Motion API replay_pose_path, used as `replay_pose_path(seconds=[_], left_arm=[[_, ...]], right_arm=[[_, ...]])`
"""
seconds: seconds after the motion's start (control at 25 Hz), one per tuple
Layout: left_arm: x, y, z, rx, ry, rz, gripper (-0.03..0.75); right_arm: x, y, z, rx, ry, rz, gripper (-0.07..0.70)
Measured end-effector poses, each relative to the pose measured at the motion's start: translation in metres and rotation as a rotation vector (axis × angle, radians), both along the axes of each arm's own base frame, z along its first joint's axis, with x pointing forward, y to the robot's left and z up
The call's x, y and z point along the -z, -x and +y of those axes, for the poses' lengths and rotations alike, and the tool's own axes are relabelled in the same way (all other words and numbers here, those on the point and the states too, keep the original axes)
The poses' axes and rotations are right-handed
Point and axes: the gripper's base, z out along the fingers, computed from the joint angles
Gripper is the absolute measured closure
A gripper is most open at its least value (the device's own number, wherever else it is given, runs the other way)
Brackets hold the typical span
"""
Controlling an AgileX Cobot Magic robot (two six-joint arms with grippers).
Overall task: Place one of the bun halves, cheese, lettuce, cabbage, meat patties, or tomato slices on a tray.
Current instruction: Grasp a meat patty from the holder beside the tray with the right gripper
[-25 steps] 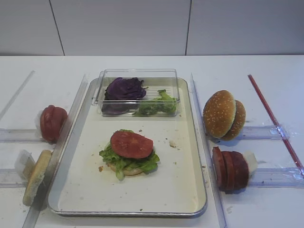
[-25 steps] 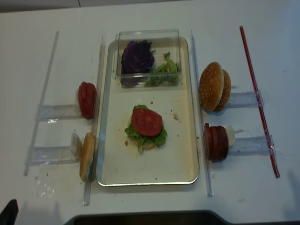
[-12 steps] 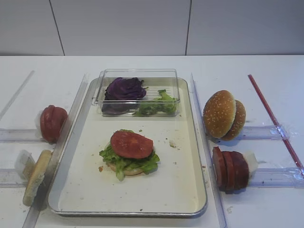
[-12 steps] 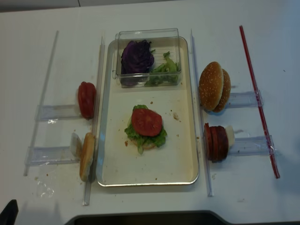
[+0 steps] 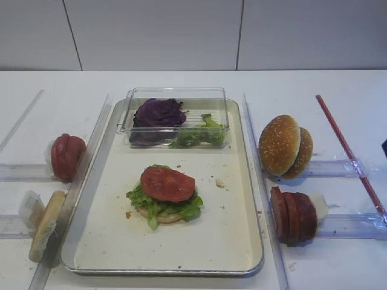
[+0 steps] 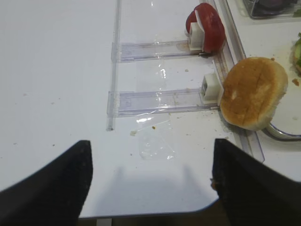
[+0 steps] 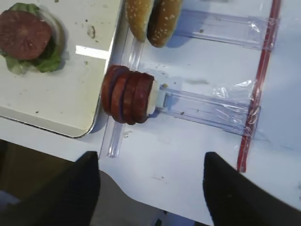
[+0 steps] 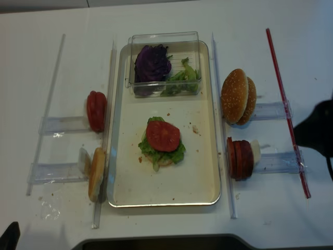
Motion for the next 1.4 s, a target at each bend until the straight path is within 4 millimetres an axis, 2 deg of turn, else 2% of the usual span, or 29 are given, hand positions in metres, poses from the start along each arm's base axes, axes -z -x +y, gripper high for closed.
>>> replay_pose_path(seconds=[0.16,0.44,0.72,0.88,1.4], left_arm=[[0.000,0.000,0.000,0.000,0.000,0.000,0.226],[0.000,0.000,0.000,0.000,0.000,0.000,0.226],[0.000,0.000,0.000,0.000,0.000,0.000,0.226],[0.000,0.000,0.000,0.000,0.000,0.000,0.226],[0.000,0.000,0.000,0.000,0.000,0.000,0.226]], right_arm=[[0.003,-0.020,0.009,-0.036,-0.013,0.056,0.141],[0.013,-0.048,0.037,-0.102,-0.054,0.166,0.141],[0.038,-0.057,0.067,-0.157,-0.001,0.299,0.141],[0.047,-0.066,0.078,-0.162,0.037,0.340,0.141],[0.042,-0.091,0.118,-0.185,0.037,0.343,0.141]])
